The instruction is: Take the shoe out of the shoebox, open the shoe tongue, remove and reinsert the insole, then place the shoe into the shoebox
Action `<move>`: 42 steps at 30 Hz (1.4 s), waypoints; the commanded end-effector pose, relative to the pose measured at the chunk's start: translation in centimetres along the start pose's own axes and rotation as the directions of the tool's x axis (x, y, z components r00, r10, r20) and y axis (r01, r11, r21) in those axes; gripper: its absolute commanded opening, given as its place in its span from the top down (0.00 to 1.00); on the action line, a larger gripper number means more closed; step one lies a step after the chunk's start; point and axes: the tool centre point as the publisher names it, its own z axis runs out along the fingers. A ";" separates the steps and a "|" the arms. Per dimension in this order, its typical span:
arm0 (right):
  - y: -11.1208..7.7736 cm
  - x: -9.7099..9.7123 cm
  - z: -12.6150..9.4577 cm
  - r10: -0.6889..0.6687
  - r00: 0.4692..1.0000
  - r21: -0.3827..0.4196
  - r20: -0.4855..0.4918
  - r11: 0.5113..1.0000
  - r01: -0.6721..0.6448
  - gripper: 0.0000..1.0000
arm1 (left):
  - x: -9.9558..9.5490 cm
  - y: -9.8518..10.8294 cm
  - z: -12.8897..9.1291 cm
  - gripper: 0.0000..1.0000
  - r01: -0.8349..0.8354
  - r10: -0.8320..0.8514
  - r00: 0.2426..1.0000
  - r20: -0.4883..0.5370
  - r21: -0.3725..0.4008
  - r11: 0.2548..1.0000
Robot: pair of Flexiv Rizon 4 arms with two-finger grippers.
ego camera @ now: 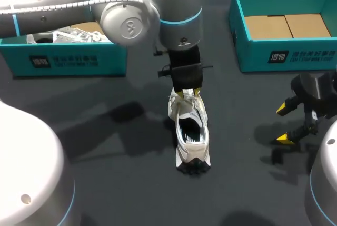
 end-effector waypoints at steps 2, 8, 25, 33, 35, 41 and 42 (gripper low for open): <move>0.0 0.2 -0.1 0.001 1.000 0.002 0.003 1.000 -0.001 0.00 | 0.7 -0.9 0.5 0.68 -0.028 0.028 0.999 0.019 0.043 0.999; 0.0 0.2 -0.1 0.001 1.000 0.002 0.003 1.000 -0.001 0.00 | 0.9 -2.6 1.7 0.70 -0.059 0.058 0.998 0.009 0.085 0.995; 0.0 0.2 -0.1 0.001 1.000 0.002 0.003 1.000 -0.001 0.00 | 1.9 -6.4 2.2 0.71 -0.077 0.074 0.997 0.037 0.107 0.991; 0.0 0.2 -0.1 0.001 1.000 0.002 0.003 1.000 -0.001 0.00 | 1.2 -6.6 3.4 0.71 -0.077 0.076 0.997 0.017 0.124 0.989; 0.0 0.2 -0.1 0.001 1.000 0.002 0.003 1.000 -0.001 0.00 | 1.0 -6.4 4.7 0.72 -0.059 0.060 0.998 -0.003 0.145 0.988; 0.0 0.2 -0.1 0.001 1.000 0.002 0.003 1.000 -0.001 0.00 | 1.5 -6.8 5.3 0.73 -0.038 0.040 0.999 -0.009 0.167 0.985; 0.0 0.2 -0.1 0.001 1.000 0.002 0.003 1.000 -0.001 0.00 | 1.7 -7.1 4.7 0.72 -0.042 0.043 0.999 -0.002 0.159 0.986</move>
